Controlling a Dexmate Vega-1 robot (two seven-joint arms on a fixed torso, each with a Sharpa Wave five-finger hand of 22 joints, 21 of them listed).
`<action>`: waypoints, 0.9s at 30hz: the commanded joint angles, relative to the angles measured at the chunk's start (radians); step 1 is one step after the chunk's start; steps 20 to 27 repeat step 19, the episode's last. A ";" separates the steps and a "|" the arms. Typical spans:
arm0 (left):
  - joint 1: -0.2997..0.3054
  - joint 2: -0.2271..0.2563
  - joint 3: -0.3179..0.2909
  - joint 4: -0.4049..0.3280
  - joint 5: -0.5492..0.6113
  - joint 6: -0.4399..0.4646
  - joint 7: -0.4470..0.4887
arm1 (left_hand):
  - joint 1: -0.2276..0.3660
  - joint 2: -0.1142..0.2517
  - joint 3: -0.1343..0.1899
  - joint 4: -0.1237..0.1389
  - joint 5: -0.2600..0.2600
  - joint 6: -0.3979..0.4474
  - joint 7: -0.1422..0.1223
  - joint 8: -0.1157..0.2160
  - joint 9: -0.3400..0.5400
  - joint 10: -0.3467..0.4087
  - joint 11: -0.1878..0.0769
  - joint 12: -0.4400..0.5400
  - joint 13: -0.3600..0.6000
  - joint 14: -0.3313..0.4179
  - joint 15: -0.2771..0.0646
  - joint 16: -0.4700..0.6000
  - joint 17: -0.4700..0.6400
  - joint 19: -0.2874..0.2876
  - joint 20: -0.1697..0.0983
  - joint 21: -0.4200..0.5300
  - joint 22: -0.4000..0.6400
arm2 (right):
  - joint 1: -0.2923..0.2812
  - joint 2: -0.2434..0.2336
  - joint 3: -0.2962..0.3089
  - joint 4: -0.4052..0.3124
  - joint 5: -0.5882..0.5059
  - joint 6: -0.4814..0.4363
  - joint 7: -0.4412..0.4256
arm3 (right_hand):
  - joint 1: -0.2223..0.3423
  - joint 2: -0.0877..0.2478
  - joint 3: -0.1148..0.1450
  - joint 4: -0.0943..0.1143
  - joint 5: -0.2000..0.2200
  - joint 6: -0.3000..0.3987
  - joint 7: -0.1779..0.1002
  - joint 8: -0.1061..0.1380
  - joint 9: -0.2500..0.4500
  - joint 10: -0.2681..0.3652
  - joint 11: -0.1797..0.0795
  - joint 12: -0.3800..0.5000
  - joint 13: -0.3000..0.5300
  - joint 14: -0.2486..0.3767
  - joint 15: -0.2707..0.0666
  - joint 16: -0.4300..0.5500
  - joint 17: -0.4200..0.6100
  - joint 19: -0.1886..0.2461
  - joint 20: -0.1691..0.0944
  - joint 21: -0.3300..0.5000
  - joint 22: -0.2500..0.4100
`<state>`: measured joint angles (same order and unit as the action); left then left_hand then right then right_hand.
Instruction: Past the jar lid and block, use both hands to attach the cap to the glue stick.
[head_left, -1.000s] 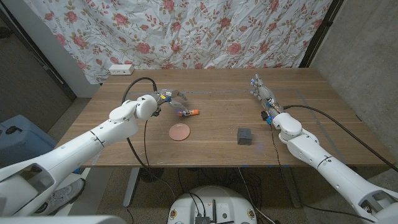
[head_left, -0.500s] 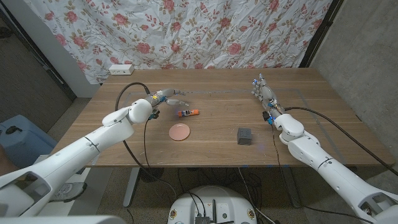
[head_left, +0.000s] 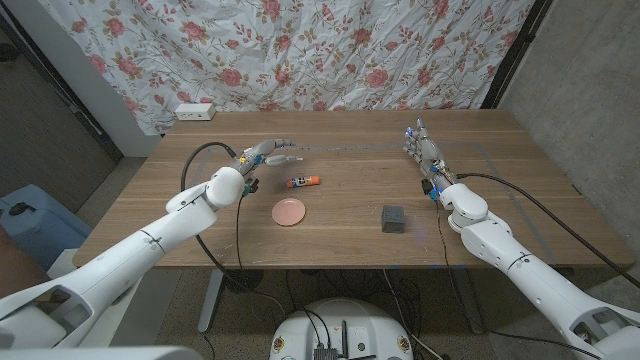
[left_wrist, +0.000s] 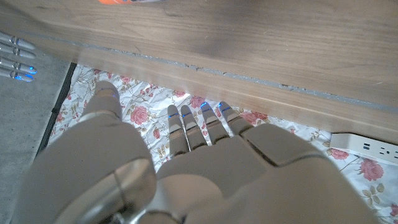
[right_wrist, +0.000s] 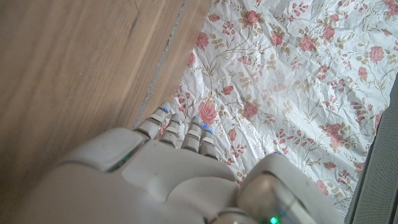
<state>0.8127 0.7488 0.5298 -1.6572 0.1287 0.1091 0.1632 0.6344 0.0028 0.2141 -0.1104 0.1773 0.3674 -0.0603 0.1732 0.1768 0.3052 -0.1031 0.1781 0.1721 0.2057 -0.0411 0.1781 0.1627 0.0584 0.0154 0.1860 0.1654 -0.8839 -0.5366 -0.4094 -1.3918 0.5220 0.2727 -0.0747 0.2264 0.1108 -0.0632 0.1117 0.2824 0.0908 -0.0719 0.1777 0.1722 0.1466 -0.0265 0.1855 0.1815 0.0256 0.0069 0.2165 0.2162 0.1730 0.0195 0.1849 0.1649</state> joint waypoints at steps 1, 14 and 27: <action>0.029 -0.054 -0.026 0.066 -0.097 -0.092 0.106 | -0.017 0.008 0.000 0.010 -0.001 -0.013 0.011 0.002 0.000 0.002 0.012 0.007 0.003 0.010 -0.010 0.003 0.004 0.021 -0.007 0.011 0.001 | 0.011 0.006 -0.001 0.033 0.014 0.013 0.024 | 0.003 0.001 -0.001 0.004 0.008 0.013 -0.003 0.007 0.003 0.012 -0.002 0.006 0.002 0.010 -0.004 0.009 0.002 0.008 -0.002 0.005 0.002; 0.092 -0.126 -0.089 0.142 -0.238 -0.227 0.200 | -0.033 0.026 0.005 0.012 0.000 0.001 0.028 0.011 -0.001 0.013 0.024 0.013 0.003 0.022 -0.033 0.003 0.003 0.027 -0.014 0.007 0.001 | 0.016 0.024 -0.002 0.061 0.027 0.040 0.041 | 0.003 0.008 0.003 0.003 0.010 0.025 -0.004 0.011 0.003 0.022 -0.004 0.008 0.002 0.030 -0.021 0.013 0.000 0.046 -0.011 0.016 0.002; 0.106 -0.165 -0.107 0.190 -0.285 -0.307 0.224 | -0.042 0.042 0.011 0.015 0.002 0.014 0.029 0.014 -0.001 0.024 0.020 0.016 0.003 0.033 -0.034 0.005 0.004 0.039 -0.017 0.009 0.001 | 0.004 0.035 0.001 0.053 0.020 0.055 0.014 | 0.003 0.009 0.004 0.003 0.011 0.029 -0.004 0.012 0.003 0.025 -0.006 0.009 0.002 0.032 -0.023 0.012 -0.001 0.050 -0.014 0.016 0.002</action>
